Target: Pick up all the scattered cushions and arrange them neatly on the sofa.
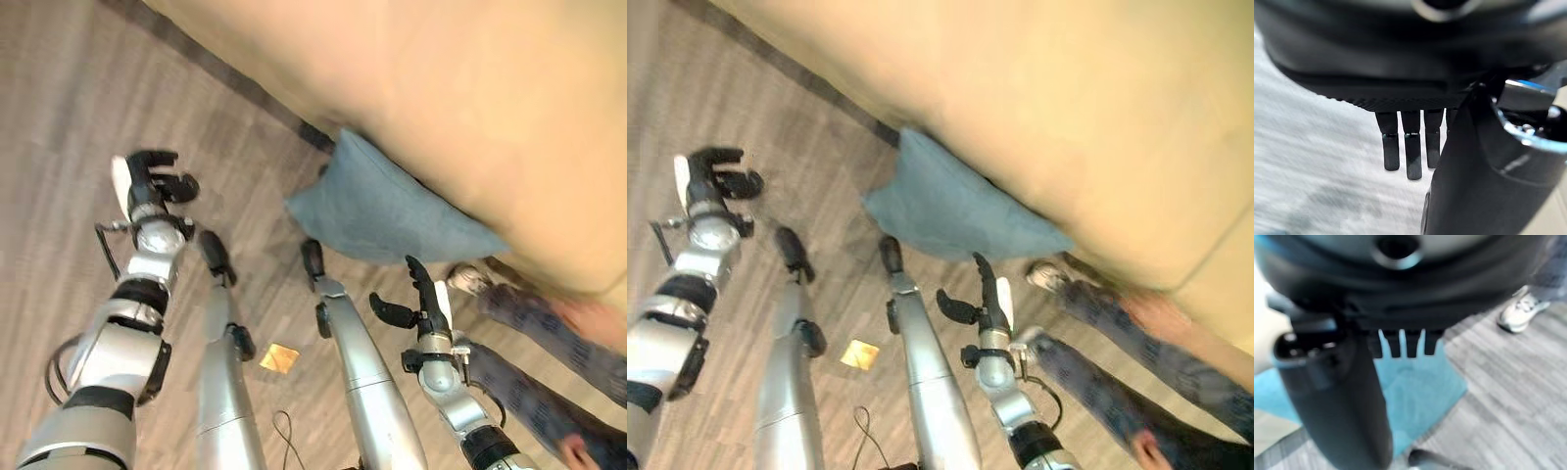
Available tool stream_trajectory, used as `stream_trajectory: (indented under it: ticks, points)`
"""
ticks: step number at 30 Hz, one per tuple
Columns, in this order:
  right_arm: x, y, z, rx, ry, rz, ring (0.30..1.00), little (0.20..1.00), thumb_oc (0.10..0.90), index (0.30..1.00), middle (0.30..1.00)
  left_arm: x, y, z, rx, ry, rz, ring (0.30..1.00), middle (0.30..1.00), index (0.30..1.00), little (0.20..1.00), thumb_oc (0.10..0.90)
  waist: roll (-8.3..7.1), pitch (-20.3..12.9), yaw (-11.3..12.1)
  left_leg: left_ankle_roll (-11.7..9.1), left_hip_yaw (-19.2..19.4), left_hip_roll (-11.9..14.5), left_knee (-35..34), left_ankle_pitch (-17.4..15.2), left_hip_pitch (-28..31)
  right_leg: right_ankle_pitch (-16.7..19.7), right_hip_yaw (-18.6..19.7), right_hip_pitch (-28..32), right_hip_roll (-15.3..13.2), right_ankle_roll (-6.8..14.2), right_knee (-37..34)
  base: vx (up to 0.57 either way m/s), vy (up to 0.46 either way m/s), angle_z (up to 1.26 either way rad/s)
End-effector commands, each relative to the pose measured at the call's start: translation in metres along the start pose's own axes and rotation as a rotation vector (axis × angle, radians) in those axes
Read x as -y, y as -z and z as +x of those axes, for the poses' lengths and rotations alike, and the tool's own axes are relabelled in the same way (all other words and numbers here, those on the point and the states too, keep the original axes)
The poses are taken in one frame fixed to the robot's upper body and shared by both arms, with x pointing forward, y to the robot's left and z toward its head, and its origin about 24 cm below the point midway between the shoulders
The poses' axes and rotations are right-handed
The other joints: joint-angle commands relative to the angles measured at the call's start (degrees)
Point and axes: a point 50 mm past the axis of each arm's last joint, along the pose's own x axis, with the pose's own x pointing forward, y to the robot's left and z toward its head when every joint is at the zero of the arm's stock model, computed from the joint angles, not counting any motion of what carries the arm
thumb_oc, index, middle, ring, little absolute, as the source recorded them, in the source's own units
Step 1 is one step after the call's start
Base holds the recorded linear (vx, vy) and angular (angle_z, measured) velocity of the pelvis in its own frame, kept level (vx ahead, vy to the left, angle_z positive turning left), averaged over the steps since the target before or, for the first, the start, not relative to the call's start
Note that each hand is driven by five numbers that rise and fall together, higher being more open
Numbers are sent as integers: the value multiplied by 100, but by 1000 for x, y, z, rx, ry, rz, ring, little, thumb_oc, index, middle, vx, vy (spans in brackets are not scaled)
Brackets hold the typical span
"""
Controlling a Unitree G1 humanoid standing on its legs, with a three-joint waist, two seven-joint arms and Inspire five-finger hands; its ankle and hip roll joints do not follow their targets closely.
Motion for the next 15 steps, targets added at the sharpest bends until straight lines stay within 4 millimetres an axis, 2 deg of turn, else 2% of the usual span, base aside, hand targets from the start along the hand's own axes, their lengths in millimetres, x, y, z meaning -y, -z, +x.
stream_trajectory:
  ticks: [1, 2, 4, 5, 6, 12, 14, 15]
  points:
    - [29, 41, -35, -124, 79, -68, 900, 900, 800, 900, 900, -7, 30, -10, -39, -45, -35, 900, 900, 900, 900, 800, -8, -306, -135, -120, -123, 51, 832, -1640, 594, 773, -140, 1012, -177, 205, -1868, 4, 16, 6]
    - [29, 41, -36, -124, 78, -69, 900, 900, 800, 900, 900, -7, 30, -11, -40, -45, -34, 900, 900, 900, 900, 800, -12, -293, -135, -120, -120, 49, 815, -1635, 625, 775, -138, 1039, -178, 205, -1878, 5, 33, 6]
    - [37, 52, -40, -183, 107, -71, 900, 900, 800, 900, 900, -7, 57, -25, -61, -5, 53, 900, 900, 900, 900, 800, 48, -329, -59, -145, -40, -26, 590, -1587, 1153, 781, -170, 1524, -233, 209, -1990, -1, 37, 1]
    - [37, 52, -41, -184, 107, -72, 900, 900, 800, 900, 900, -7, 57, -25, -61, -5, 53, 900, 900, 900, 900, 800, 40, -313, -57, -145, -34, -28, 569, -1581, 1192, 783, -166, 1556, -234, 210, -2001, 28, 34, 1]
    - [41, 60, -47, -233, 132, -35, 900, 900, 800, 900, 900, -8, 73, -35, -83, 13, 68, 900, 900, 900, 900, 800, 108, -368, -14, -154, -9, -86, 418, -1541, 1596, 758, -177, 1919, -258, 211, -2061, 40, 12, 0]
    - [53, 83, -55, -366, 172, -51, 900, 900, 800, 900, 900, 9, 138, -86, -264, 132, 116, 900, 900, 900, 900, 800, 288, -637, 122, -127, 4, -128, -48, -1455, 2962, 552, -198, 3208, -230, 155, -2257, 100, -21, 7]
    - [56, 87, -61, -378, 158, -75, 900, 900, 800, 900, 900, 7, 155, -100, -317, 155, 155, 900, 900, 900, 900, 800, 283, -795, 147, -143, 15, -74, 9, -1509, 3313, 560, -160, 3695, -173, 150, -2487, 97, -52, 1]
    - [56, 87, -61, -378, 158, -75, 900, 900, 800, 900, 900, 7, 156, -100, -317, 155, 155, 900, 900, 900, 900, 800, 281, -786, 150, -144, 18, -72, 8, -1512, 3327, 563, -158, 3712, -171, 149, -2496, 66, -70, -3]
